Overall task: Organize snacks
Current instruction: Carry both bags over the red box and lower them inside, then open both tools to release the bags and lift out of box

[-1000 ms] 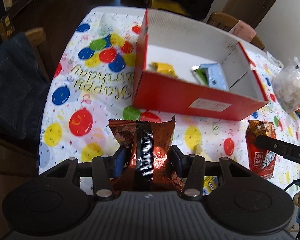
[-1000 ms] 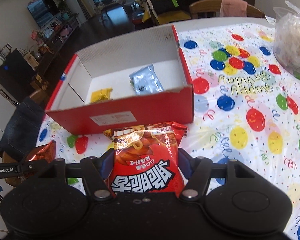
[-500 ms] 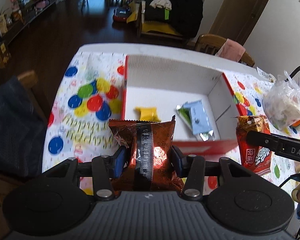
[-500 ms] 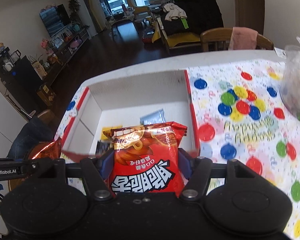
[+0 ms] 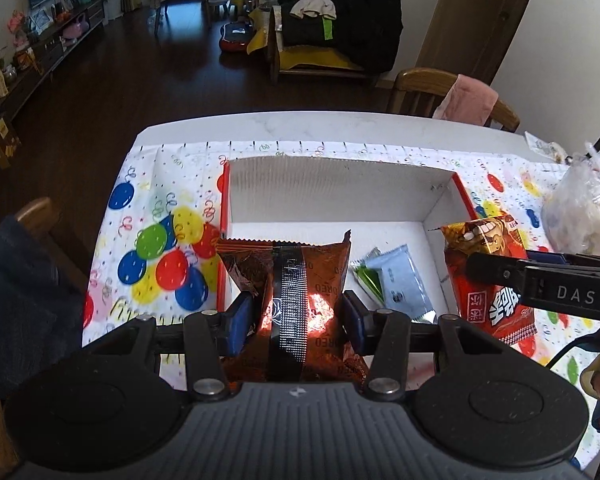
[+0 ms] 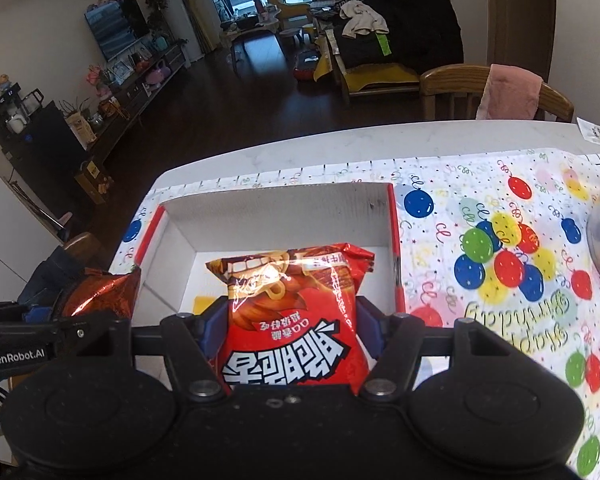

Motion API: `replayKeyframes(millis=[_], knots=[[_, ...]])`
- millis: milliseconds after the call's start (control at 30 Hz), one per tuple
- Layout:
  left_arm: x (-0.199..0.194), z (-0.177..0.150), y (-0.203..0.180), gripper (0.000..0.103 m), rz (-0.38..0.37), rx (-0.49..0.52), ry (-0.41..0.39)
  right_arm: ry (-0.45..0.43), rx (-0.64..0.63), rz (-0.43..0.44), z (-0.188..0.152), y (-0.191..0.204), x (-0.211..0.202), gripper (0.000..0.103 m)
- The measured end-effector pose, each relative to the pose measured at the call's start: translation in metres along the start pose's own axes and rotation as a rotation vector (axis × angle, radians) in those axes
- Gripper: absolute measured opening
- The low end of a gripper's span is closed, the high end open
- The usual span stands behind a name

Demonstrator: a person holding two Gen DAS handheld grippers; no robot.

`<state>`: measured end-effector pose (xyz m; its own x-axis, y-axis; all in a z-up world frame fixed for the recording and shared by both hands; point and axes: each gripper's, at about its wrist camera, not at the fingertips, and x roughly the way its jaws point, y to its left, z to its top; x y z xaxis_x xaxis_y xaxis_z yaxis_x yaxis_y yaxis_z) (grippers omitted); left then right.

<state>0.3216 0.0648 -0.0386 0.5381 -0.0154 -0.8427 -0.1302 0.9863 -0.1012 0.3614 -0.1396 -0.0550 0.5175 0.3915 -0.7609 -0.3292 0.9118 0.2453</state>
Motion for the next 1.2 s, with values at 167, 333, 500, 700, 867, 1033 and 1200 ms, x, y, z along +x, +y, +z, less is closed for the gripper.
replayKeyframes(millis=[167, 333, 500, 700, 867, 1033, 1200], knots=[[0.021, 0.020, -0.006, 0.047, 0.017, 0.005, 0.027, 0.041, -0.028, -0.002, 0.016, 0.001, 0.021, 0.064], [0.041, 0.037, -0.012, 0.047, 0.037, 0.028, 0.050, 0.070, -0.029, 0.004, 0.035, -0.002, 0.041, 0.064], [0.064, 0.053, -0.019, 0.047, 0.051, 0.035, 0.096, 0.120, -0.048, 0.005, 0.043, -0.002, 0.066, 0.064], [0.100, 0.061, -0.019, 0.047, 0.084, 0.038, 0.205, 0.182, -0.080, -0.006, 0.043, 0.001, 0.095, 0.064], [0.120, 0.063, -0.021, 0.047, 0.097, 0.071, 0.267, 0.220, -0.110, -0.026, 0.038, 0.002, 0.112, 0.064], [0.134, 0.065, -0.022, 0.047, 0.105, 0.107, 0.320, 0.234, -0.162, -0.058, 0.033, 0.008, 0.122, 0.064], [0.143, 0.067, -0.020, 0.046, 0.104, 0.110, 0.356, 0.236, -0.207, -0.078, 0.030, 0.012, 0.123, 0.064]])
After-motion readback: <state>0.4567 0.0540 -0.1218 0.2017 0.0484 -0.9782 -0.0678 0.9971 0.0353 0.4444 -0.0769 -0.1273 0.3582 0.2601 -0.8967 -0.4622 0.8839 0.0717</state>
